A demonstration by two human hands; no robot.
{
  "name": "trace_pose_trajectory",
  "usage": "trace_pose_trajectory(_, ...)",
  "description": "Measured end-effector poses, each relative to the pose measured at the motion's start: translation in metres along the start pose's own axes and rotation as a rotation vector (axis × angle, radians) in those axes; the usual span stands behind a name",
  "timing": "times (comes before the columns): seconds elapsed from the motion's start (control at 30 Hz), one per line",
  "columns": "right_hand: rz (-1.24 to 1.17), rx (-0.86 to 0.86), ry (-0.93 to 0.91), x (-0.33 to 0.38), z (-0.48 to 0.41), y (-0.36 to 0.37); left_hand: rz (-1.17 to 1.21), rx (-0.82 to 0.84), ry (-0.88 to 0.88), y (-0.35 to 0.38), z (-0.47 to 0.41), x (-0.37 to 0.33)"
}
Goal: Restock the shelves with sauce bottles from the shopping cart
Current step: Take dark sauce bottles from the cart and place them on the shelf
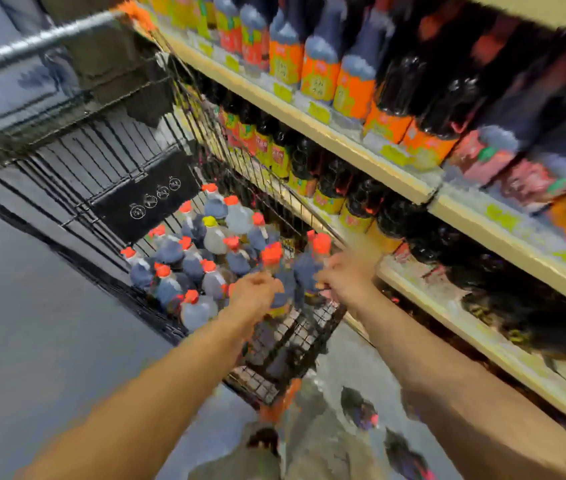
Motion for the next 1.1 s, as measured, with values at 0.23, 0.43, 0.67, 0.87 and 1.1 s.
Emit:
trace_pose_trajectory(0.23,0.041,-0.301,-0.099,0.000,0.125,-0.028,-0.421,0.105,0.320,0.021,0.071,-0.056)
trace_pose_trajectory(0.43,0.089,-0.396,-0.053,-0.042,0.220,-0.053,-0.463,0.207,0.406,0.083,0.120,-0.055)
trace_pose_trajectory(0.67,0.122,-0.536,0.026,-0.123,0.328,-0.100,-0.540,0.322,0.430,0.191,0.163,-0.033)
trace_pose_trajectory(0.87,0.039,-0.561,0.019,-0.183,0.407,-0.145,-0.527,0.311,0.423,0.281,0.201,-0.006)
trace_pose_trajectory(1.1,0.228,-0.604,0.097,-0.207,0.463,-0.220,-0.391,0.336,0.480,0.350,0.249,-0.013)
Point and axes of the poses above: each hand's wrist, its own z-axis away from the middle knuckle, its own y-axis out of the palm, x = y × z, the point moved 9 cm from there along -z, towards the middle knuckle, and after that the axes turned 14 degrees about x, right-handed, at the moved point
